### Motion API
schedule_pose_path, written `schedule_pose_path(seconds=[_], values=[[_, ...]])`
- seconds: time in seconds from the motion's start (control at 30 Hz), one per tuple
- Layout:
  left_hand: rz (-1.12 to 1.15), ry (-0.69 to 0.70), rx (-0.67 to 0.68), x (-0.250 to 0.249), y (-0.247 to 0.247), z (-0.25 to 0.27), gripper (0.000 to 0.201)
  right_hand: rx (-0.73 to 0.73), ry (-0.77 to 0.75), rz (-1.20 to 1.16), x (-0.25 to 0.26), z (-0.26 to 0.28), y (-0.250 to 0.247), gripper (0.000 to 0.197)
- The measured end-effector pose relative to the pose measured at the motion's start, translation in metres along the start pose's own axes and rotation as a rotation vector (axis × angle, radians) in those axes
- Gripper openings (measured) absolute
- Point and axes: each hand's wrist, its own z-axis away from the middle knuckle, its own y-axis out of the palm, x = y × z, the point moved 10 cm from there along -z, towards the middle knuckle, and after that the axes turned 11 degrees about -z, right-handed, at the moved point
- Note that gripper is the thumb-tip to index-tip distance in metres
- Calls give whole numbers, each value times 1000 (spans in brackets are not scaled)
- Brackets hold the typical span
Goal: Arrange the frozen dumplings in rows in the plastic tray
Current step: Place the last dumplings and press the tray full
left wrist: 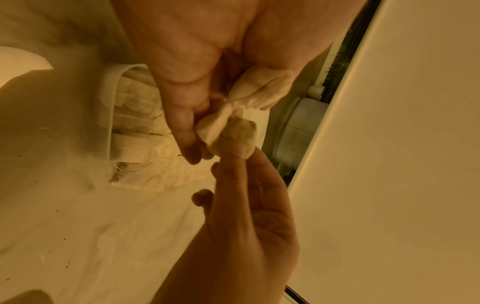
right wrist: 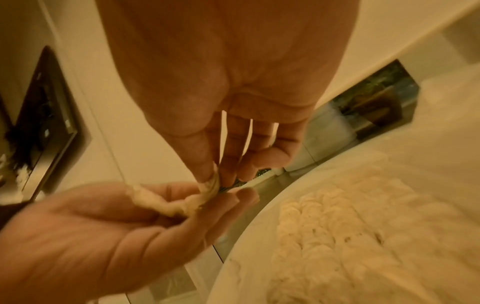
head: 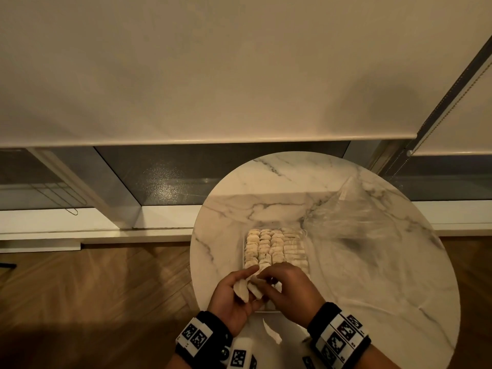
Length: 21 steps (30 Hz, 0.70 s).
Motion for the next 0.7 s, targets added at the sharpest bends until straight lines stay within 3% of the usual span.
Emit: schedule_pose_path(seconds=[0.17, 0.33, 0.53, 0.7], values=[[-37, -21, -80, 4, -15, -6, 39, -201, 241, -383, -27, 2, -23, 15], [-157, 13, -83, -1, -14, -6, 27, -325, 463, -753, -56, 9, -21, 17], [-484, 218, -267, -18, -29, -11, 21, -316, 550, -926, -61, 18, -8, 15], [-675, 272, -280, -24, -29, -13, 11, -199, 589, -887, -64, 21, -1, 28]])
